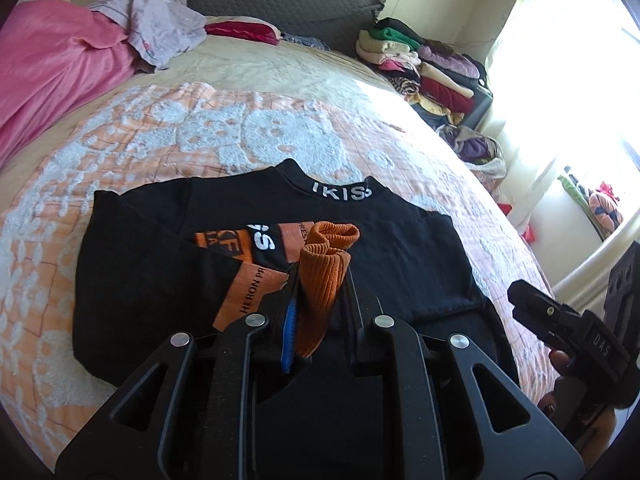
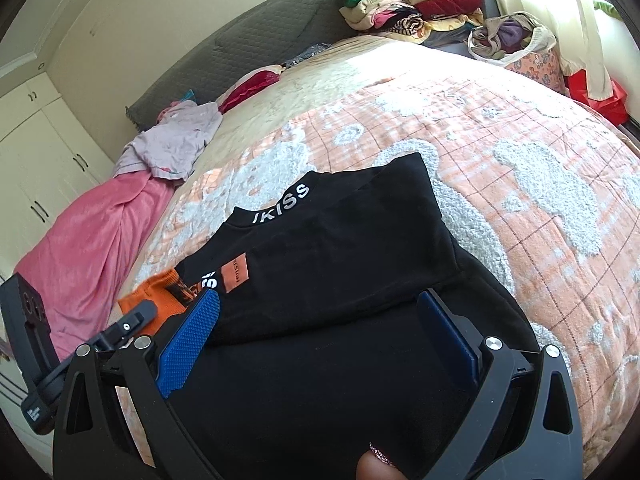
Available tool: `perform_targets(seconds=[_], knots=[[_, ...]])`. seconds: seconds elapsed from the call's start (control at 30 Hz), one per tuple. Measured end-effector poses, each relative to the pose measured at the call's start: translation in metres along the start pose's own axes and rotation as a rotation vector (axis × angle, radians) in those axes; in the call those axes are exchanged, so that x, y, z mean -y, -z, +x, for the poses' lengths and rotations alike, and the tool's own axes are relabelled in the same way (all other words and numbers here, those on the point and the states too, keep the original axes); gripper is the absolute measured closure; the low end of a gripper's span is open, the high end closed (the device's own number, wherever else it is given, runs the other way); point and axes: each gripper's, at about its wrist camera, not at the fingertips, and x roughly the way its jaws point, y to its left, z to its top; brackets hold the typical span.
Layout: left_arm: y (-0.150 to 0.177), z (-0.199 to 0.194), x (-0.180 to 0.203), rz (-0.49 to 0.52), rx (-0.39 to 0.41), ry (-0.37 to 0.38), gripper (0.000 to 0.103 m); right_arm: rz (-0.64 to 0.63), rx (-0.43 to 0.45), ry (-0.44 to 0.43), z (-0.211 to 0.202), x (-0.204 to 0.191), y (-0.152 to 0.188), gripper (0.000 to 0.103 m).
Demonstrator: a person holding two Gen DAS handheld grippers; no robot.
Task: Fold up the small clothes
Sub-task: 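Lower the sleeve onto the first folded sleeve and release with the left tool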
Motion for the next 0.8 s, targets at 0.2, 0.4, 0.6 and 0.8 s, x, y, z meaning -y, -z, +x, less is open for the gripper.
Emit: perform_targets(seconds=[0.2, 0.4, 0.6, 0.8], knots=[[0.002, -0.006, 0.001, -0.003, -0.001, 0.025, 0.069, -0.006, -0.018, -0.001, 0.006, -0.003, 0.003, 0.004], [-0.001, -0.014, -0.008, -0.012, 0.020, -0.013, 0.061, -0.034, -0.082, -0.048, 0.023, -0.018, 0.013, 0.004], [-0.002, -0.019, -0.035, -0.058, 0.022, -0.073, 0.046, -0.111, -0.208, -0.105, 0.055, -0.049, 0.037, 0.004], [0.002, -0.030, -0.062, -0.091, 0.027, -0.115, 0.041, -0.144, -0.261, -0.111, 0.081, -0.070, 0.056, 0.005]])
